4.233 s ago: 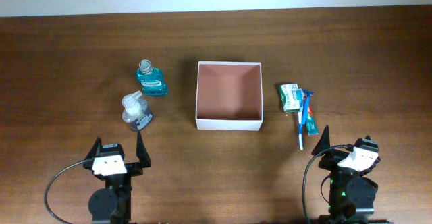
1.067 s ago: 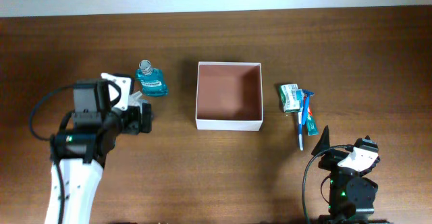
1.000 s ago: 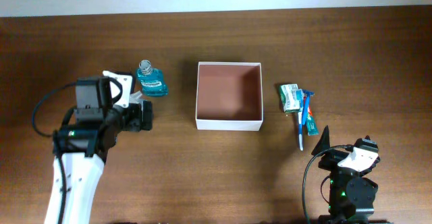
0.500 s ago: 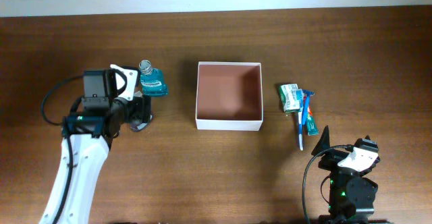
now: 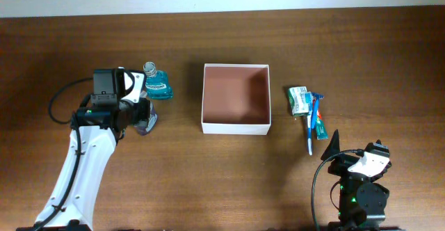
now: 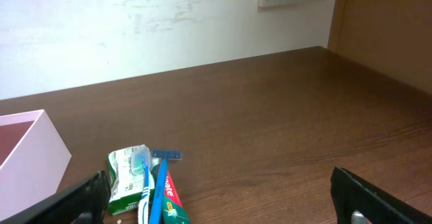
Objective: Pack container
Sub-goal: 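Lift the soap bottle with the left gripper and carry it over the box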
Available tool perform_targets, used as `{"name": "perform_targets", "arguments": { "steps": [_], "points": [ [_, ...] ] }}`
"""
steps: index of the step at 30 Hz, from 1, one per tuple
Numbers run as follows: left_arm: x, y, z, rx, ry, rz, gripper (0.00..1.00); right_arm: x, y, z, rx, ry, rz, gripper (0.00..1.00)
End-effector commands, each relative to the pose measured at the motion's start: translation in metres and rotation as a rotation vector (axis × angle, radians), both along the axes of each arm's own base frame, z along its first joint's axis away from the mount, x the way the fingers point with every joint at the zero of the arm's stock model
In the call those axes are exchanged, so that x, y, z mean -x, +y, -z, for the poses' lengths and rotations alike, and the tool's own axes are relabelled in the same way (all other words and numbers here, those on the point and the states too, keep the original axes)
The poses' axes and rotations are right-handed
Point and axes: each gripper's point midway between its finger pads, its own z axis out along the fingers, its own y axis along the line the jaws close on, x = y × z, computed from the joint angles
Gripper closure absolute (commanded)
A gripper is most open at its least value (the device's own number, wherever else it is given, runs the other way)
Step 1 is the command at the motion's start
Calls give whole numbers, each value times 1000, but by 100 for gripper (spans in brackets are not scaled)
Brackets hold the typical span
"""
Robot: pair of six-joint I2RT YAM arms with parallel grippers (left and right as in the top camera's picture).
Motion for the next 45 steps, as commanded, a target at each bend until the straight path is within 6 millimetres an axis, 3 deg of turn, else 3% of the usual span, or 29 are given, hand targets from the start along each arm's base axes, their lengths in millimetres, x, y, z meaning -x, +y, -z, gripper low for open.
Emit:
{"name": "perform_targets", "arguments": {
  "steps": [1,10,14,30,35,40,45],
  "points": [
    [2,-1,-10,12,-32,-5,74,1,-1,3,7,11,4,2],
    [8,-2,-58,35,-176,-21,74,1,-1,3,7,11,4,1],
    [15,-13,-82,103,-242,-1,74,1,-1,3,7,11,4,1],
    [58,-111,-170,551,-440,463,73,1,-1,3,7,11,4,2],
    [61,-131,-181,559,-481,547,74,1,-1,3,7,11,4,1],
    [63,-166,-201,544,-579,666,74,1,-1,3,7,11,5,1],
    [51,-192,-211,493,-672,708,78,1,-1,3,7,11,4,2]
  ]
}}
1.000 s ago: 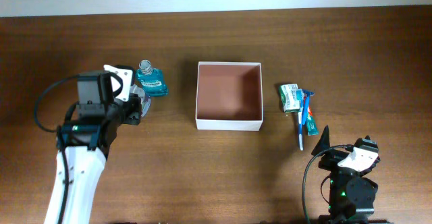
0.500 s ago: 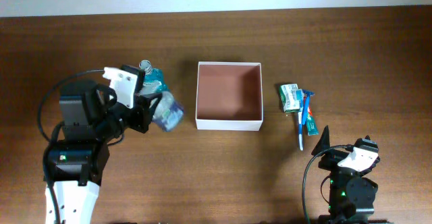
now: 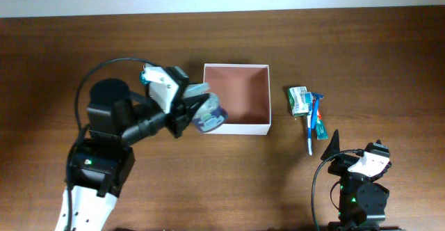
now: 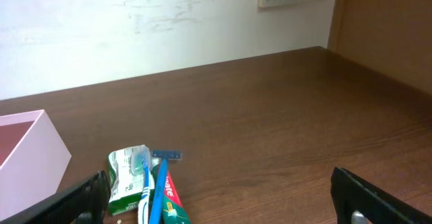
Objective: Pack container
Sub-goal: 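Lift the soap bottle with the left gripper and carry it over the box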
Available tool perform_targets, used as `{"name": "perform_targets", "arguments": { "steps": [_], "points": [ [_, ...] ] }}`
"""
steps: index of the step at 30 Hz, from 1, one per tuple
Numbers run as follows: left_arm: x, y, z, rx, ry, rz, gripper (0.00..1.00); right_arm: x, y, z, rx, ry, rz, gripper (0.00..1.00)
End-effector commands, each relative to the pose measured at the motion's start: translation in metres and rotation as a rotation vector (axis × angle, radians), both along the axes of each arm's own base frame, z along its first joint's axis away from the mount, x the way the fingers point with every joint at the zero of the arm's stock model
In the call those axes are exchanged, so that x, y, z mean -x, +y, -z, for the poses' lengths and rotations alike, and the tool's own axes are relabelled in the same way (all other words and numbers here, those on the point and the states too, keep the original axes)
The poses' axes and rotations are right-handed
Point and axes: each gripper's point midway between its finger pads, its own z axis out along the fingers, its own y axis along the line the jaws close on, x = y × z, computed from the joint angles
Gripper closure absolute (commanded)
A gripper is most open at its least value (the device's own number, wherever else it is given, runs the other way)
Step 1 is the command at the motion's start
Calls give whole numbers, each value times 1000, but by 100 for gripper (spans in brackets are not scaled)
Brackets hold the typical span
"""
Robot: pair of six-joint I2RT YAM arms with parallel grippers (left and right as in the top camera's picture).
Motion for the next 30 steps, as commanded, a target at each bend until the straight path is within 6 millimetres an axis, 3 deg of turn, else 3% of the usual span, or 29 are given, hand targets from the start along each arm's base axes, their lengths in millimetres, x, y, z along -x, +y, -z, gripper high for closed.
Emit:
{"name": "perform_targets", "arguments": {
  "steps": [1,11,18,30],
  "points": [
    [-10,-17,-12,-13,-97,-4,79,1,-1,3,7,11,5,2],
    [-57,-48,11,-32,-158,-12,78,1,-1,3,7,11,5,2],
    [-91,-43,38,-78,-137,-120,70,1,-1,3,7,11,5,2],
    [-127,-55,68,-69,-164,-136,70,1,-1,3,7,11,5,2]
  ]
}}
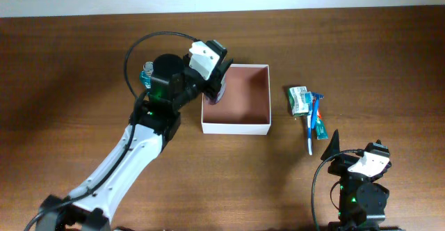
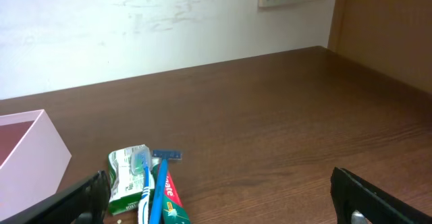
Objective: Pack container
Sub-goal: 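Lift the soap bottle with the left gripper and carry it over the box, then lower the soap bottle into the box's left corner and open the left gripper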
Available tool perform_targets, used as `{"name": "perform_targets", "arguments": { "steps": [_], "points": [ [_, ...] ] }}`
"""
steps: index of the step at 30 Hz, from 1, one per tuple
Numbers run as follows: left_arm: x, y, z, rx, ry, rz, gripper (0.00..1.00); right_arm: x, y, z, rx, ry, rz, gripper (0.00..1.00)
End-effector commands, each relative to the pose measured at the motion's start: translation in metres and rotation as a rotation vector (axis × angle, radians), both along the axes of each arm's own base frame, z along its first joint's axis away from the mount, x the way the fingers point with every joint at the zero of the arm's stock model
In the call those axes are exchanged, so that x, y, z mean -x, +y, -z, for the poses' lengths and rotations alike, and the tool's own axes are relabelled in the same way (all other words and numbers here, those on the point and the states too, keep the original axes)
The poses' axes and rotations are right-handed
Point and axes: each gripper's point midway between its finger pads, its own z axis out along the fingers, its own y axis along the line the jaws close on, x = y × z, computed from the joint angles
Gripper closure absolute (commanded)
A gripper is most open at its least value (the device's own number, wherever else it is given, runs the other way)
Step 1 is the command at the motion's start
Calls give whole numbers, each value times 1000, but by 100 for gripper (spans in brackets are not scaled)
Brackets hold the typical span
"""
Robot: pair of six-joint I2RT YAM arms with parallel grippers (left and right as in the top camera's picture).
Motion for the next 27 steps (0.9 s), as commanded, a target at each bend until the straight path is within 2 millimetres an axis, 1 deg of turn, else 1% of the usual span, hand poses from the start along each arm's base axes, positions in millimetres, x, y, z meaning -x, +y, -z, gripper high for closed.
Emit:
{"name": "perform_targets", "arguments": {
  "steps": [1,5,9,13,19,20,25,27],
  "points": [
    [-12,-4,1,5,-39,-4,70,1,-2,3,7,10,6,1],
    [-22,-7,13,4,-42,-12,71,1,-2,3,6,10,5,2],
    [-39,-1,24,-7,-57,-83,71,1,-2,3,7,10,6,1],
    [-49,2,33,-11,-67,-122,71,1,-2,3,6,10,5,1],
    [-61,7,53,15,-18,-191,77,1,-2,3,7,10,6,2],
    [-64,11,55,26,-3,-223,77,1,-2,3,7,10,6,1],
    [-72,26,59,67,36,-337,79,1,-2,3,7,10,6,1],
    [-73,27,59,67,35,-341,79,1,-2,3,6,10,5,1]
  ]
}}
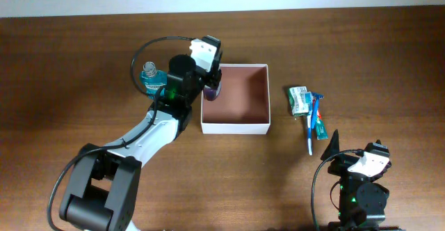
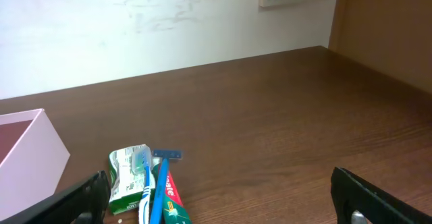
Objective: Pack container
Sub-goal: 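Lower the soap bottle into the box's left corner and open the left gripper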
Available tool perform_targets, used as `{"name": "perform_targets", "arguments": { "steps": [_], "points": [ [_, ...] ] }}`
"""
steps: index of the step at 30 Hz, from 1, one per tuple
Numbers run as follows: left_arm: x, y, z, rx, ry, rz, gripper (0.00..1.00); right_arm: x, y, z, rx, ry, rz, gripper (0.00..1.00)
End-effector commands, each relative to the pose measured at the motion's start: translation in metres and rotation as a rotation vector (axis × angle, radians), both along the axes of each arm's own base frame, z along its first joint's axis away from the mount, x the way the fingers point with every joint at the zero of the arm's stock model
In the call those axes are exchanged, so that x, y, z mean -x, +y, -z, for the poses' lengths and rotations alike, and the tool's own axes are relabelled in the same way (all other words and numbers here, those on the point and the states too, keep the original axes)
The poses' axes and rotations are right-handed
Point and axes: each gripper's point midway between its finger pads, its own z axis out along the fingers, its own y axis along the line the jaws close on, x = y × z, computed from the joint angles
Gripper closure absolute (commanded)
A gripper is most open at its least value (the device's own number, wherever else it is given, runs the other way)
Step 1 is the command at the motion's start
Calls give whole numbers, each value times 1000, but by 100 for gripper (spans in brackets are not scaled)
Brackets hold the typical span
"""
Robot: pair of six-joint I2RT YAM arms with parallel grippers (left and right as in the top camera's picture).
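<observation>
The white box (image 1: 235, 128) with a reddish inside stands mid-table; its corner shows in the right wrist view (image 2: 27, 150). My left gripper (image 1: 211, 85) reaches into the box's far left corner, shut on a small purple bottle (image 1: 211, 94) held low inside. A blue mouthwash bottle (image 1: 151, 80) stands left of the box. Right of the box lie a green packet (image 1: 299, 100) (image 2: 125, 177), a toothbrush (image 1: 311, 135) (image 2: 144, 190), a toothpaste tube (image 1: 321, 128) (image 2: 172, 200) and a razor (image 2: 167, 154). My right gripper (image 1: 356, 149) (image 2: 219, 209) rests open near the front edge, behind the toiletries.
The left arm's body stretches from the front left across the table up to the box. A white wall runs along the table's far edge. Bare brown tabletop lies in front of the box and at the far right.
My left gripper has gone from over the box's left rim to down inside its far left corner, with the purple bottle still in it. The right arm has not moved.
My left gripper was at the purple bottle on the table, left of the box beside the mouthwash. Then it held the bottle in the air by the box's left side, then over the left rim, and now low inside the box. The right arm stayed still.
</observation>
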Motion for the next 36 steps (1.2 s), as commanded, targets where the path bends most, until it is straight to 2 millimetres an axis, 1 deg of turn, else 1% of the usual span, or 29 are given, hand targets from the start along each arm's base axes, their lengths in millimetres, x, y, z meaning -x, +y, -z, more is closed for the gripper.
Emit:
{"name": "perform_targets", "arguments": {
  "steps": [1,4,9,11,13,16,17,18,21,22,29,32,33,35,36],
  "points": [
    [-9,9,-14,57,-17,-80,78,1,-2,3,7,10,8,2],
    [-8,5,-9,54,-7,-74,78,1,-2,3,7,10,7,1],
    [-10,-1,9,46,13,-66,78,1,-2,3,7,10,8,2],
    [-11,-1,12,44,17,-66,77,1,-2,3,7,10,8,1],
    [-11,-1,12,43,17,-66,70,1,-2,3,7,10,8,2],
    [-11,-2,12,43,17,-65,62,1,-2,3,7,10,7,2],
    [-11,-2,12,43,17,-65,56,1,-2,3,7,10,8,2],
    [-11,-2,12,44,17,-65,45,1,-2,3,7,10,8,2],
    [-9,-6,9,54,10,-38,34,1,-2,3,7,10,8,1],
    [-8,-9,8,61,6,-20,32,1,-2,2,7,9,8,2],
    [-7,-10,5,62,7,-14,32,1,-2,3,7,10,7,1],
    [-5,-9,13,50,36,-14,55,1,-2,3,7,10,8,1],
    [-4,-9,17,43,51,-14,61,1,-2,3,7,10,7,2],
    [-2,-8,23,32,75,-15,66,1,-2,3,7,10,8,1],
    [-2,-8,24,31,78,-15,67,1,-2,3,7,10,8,1]
  ]
}}
